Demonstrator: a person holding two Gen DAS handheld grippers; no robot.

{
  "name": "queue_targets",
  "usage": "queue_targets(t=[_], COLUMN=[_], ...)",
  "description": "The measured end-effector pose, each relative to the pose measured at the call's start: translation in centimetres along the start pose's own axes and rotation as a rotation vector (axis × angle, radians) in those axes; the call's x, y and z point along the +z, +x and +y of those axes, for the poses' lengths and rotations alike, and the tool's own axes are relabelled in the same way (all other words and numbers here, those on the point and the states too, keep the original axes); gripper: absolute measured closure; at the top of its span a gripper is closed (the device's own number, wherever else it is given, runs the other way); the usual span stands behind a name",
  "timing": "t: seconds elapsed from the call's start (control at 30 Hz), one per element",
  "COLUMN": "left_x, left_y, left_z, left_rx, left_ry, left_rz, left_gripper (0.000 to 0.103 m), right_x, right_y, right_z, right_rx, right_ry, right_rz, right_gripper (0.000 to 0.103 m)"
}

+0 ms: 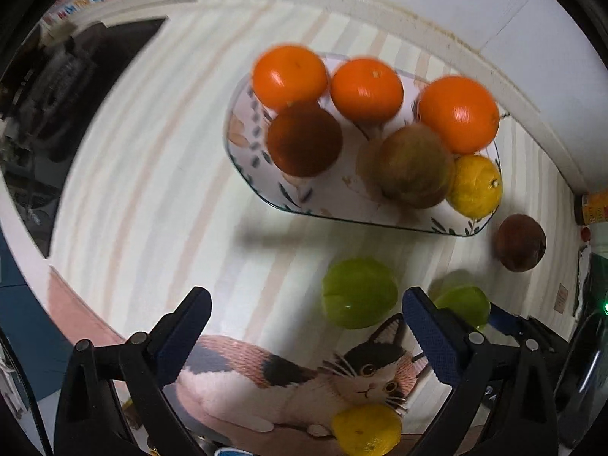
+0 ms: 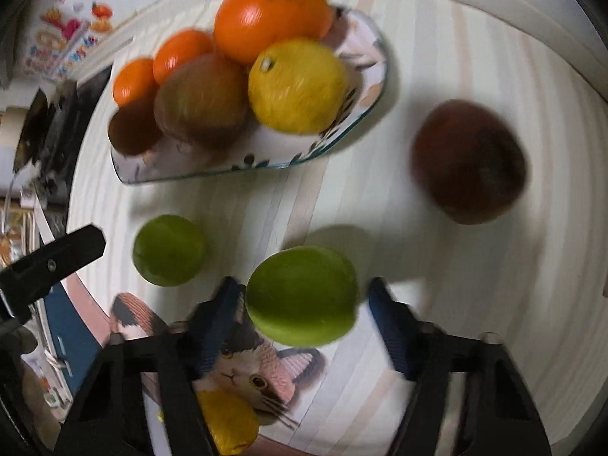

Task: Organize fruits
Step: 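Grasp a green apple with the left tool while the right tool grasps another green apple, then carry both green apples to the floral plate and open both tools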

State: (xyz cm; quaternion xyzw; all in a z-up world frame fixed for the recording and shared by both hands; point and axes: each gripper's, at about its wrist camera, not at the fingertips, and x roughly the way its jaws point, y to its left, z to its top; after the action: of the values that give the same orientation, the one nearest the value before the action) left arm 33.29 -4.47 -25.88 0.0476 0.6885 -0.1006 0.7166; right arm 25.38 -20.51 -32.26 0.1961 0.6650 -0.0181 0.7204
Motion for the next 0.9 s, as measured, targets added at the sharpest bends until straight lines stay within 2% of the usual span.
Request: queue_targets(t=[0.07, 0.23, 0.3, 0.33, 0.4, 0.43, 0.63, 0.77, 0.9], left_x=[-0.1, 0.0, 0.2, 0.3, 0.4, 0.4, 0.2, 0.4, 0.0], left_y=[1.0, 3.2, 4.2, 4.5, 5.1, 5.5, 5.6, 6.3, 6.1], left_z=[-0.3, -1.5, -2.0, -2.2, -2.8, -3.0, -4.1, -3.9, -4.5], left_rx=[-0.032, -0.078, -0.090, -0.092, -0.089, -0.083, -0.054, -0.085, -0.059], left_ry=[0.007, 0.024, 0.026, 0.030, 0.044, 0.050, 0.108, 0.078, 0.092], left_rz=[0.038, 0.100, 0.117, 0.124, 0.133, 0.143, 0.122, 0.149, 0.120], left_gripper=[0.000, 0.000, 0.003, 0.007, 0.037, 0.043, 0.044, 0.043, 0.044], right_x=[-0.4, -1.9, -2.2, -2.2, -2.3, -2.3, -1.6, -1.1, -1.0], right_y=[0.1, 0.1, 0.1, 0.1, 0.3, 0.3, -0.6, -0.8, -0.7], right_z=[0.0, -1.7, -2.2, -2.3, -2.5, -2.5, -3.1, -3.3, -3.1], right_rx=[-0.027, -0.032, -0.012, -0.008, -0.005, -0.004, 0.014, 0.009, 0.004], right_ry=[-0.021, -0.016, -0.001, 0.003, 0.003, 0.005, 0.015, 0.005, -0.010], right_rz=[0.005, 0.026, 0.031, 0.032, 0.030, 0.030, 0.042, 0.050, 0.065], right_gripper=[0.037, 0.037, 0.037, 0.037, 0.037, 0.037, 0.037, 0.037, 0.036])
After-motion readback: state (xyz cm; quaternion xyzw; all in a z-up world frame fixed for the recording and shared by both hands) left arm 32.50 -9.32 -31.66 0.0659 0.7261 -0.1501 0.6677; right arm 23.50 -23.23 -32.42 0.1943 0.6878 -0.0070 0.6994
